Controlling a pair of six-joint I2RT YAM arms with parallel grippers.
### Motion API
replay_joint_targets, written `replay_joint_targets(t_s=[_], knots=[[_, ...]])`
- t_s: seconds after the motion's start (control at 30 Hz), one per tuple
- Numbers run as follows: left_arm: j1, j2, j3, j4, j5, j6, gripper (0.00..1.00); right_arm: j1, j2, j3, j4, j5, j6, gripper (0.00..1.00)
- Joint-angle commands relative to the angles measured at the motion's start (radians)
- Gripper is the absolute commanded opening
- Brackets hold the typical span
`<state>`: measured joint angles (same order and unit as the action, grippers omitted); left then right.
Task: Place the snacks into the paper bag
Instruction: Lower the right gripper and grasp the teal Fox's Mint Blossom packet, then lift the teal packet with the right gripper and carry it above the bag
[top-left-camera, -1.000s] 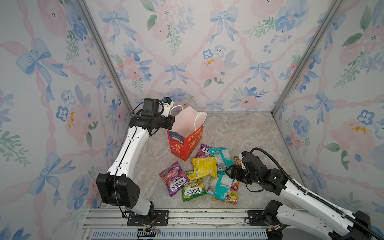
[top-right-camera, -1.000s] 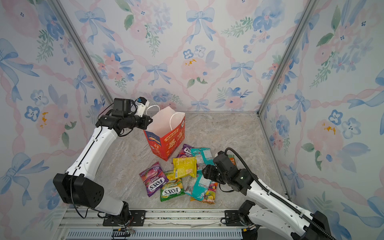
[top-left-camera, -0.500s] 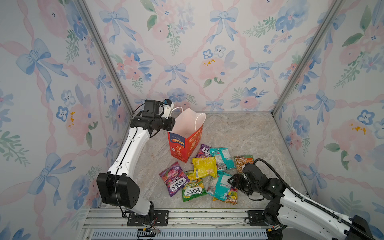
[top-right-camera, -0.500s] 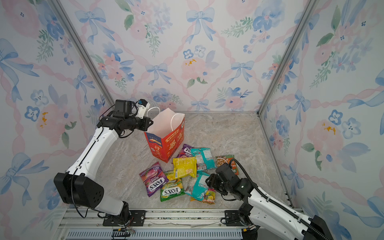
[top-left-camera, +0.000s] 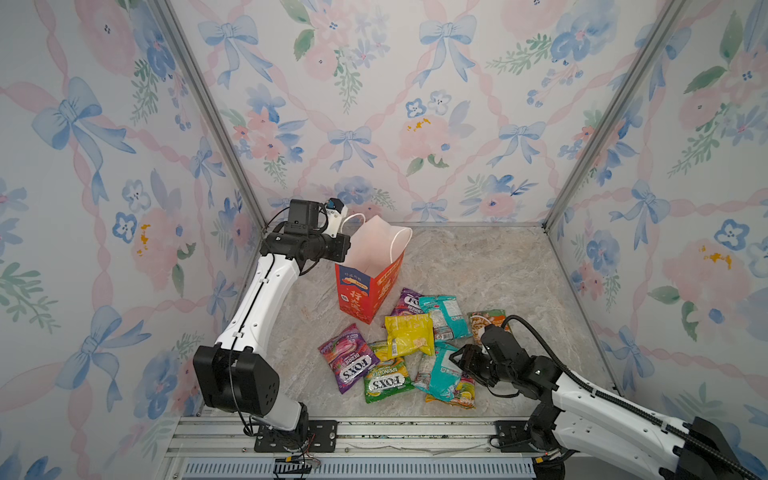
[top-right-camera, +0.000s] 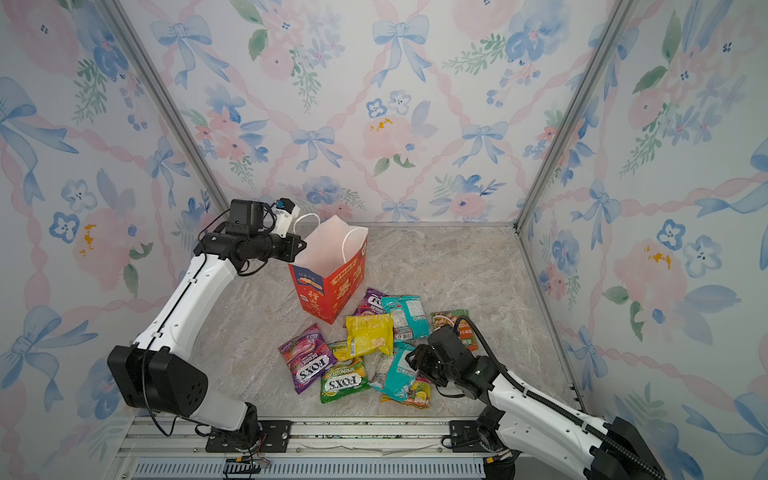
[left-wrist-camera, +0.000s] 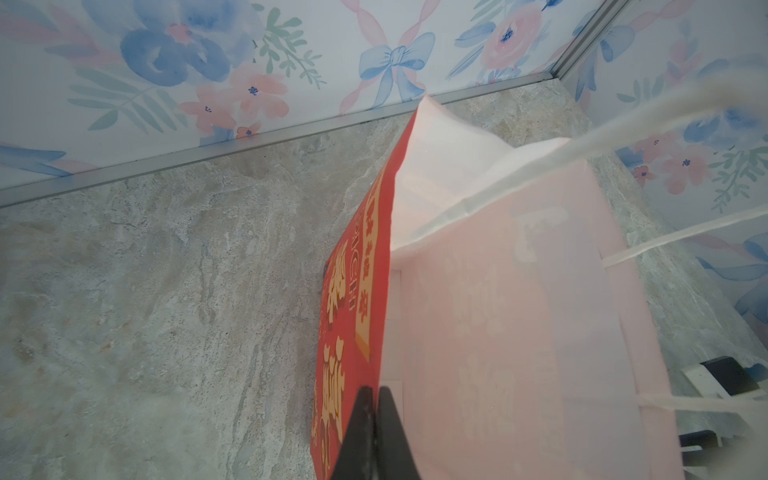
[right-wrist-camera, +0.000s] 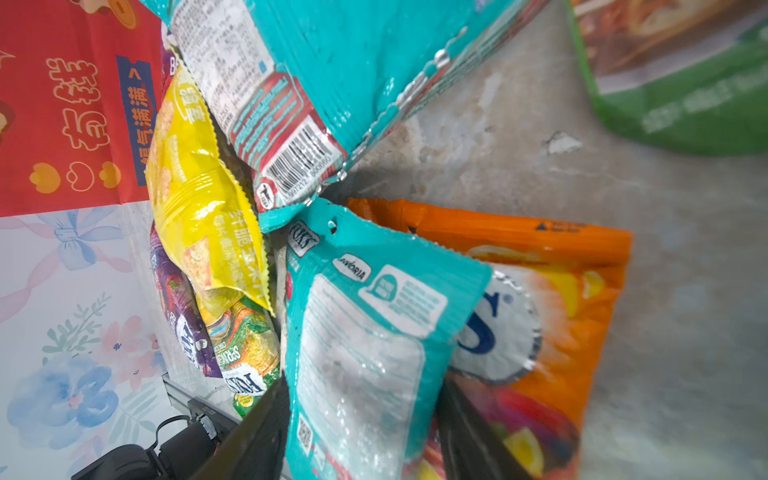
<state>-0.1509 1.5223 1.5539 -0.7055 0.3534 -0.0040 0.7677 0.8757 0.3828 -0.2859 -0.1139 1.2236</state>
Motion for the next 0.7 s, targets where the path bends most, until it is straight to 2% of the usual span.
replay_joint_targets(t_s=[0.0,0.13,0.23,0.4,0.5,0.57,0.67], knots=[[-0.001,-0.009,-0.011,0.002,0.015,-0.010,0.00,0.009,0.019,-0.016,0.049,-0.015,0.013,0.56],[-0.001,-0.003,-0.012,0.001,0.015,-0.011,0.00,0.009,0.050,-0.011,0.081,-0.025,0.011,0.51],[-0.001,0.001,-0.012,0.002,0.019,-0.016,0.00,0.010,0.060,-0.008,0.099,-0.021,0.011,0.43],[-0.002,-0.003,-0.013,0.002,0.022,-0.021,0.00,0.009,0.070,0.036,0.075,0.000,-0.022,0.17],[-0.002,-0.008,-0.018,0.002,0.021,-0.022,0.00,0.009,0.074,0.079,0.026,0.013,-0.054,0.05],[-0.002,-0.005,-0.017,0.003,0.020,-0.022,0.00,0.008,0.073,0.107,-0.009,0.024,-0.076,0.00],[-0.002,-0.003,-0.012,0.003,0.018,-0.021,0.00,0.008,0.070,0.154,-0.058,0.043,-0.104,0.00]])
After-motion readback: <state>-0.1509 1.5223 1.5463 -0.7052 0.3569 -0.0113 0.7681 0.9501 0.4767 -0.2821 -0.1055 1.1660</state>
